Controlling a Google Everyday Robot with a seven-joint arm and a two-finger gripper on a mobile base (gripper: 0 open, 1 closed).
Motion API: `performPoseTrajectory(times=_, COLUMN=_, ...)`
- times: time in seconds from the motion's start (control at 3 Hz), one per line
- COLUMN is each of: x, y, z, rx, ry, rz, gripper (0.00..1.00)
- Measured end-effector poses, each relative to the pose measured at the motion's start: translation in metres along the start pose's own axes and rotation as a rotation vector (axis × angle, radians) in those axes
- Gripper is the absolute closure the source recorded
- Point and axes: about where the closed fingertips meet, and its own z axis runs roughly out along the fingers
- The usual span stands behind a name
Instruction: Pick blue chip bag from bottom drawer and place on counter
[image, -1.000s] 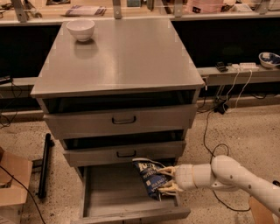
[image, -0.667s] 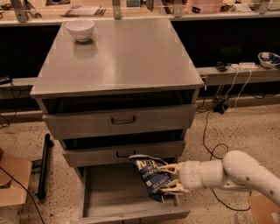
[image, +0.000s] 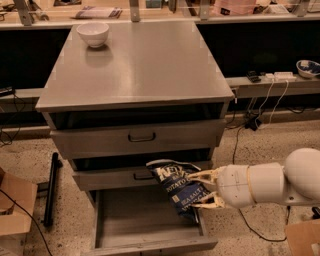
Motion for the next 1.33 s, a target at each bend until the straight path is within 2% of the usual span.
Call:
performPoseTrajectory(times=0.33, x=0.000, y=0.000, z=0.000, rx=0.000, ry=0.000, rz=0.000, gripper=1.00)
performPoseTrajectory(times=0.67, x=-0.003, y=-0.010, z=-0.001, rx=-0.003, ry=0.018, rz=-0.037, gripper=1.00)
performPoseTrajectory(times=1.0, x=-0.020, y=-0.068, z=-0.006, rx=0.053, ry=0.086, rz=-0.193, gripper=1.00)
performPoseTrajectory(times=1.33, x=-0.048, y=-0.137, z=-0.018, rx=0.095, ry=0.140, rz=-0.354, gripper=1.00)
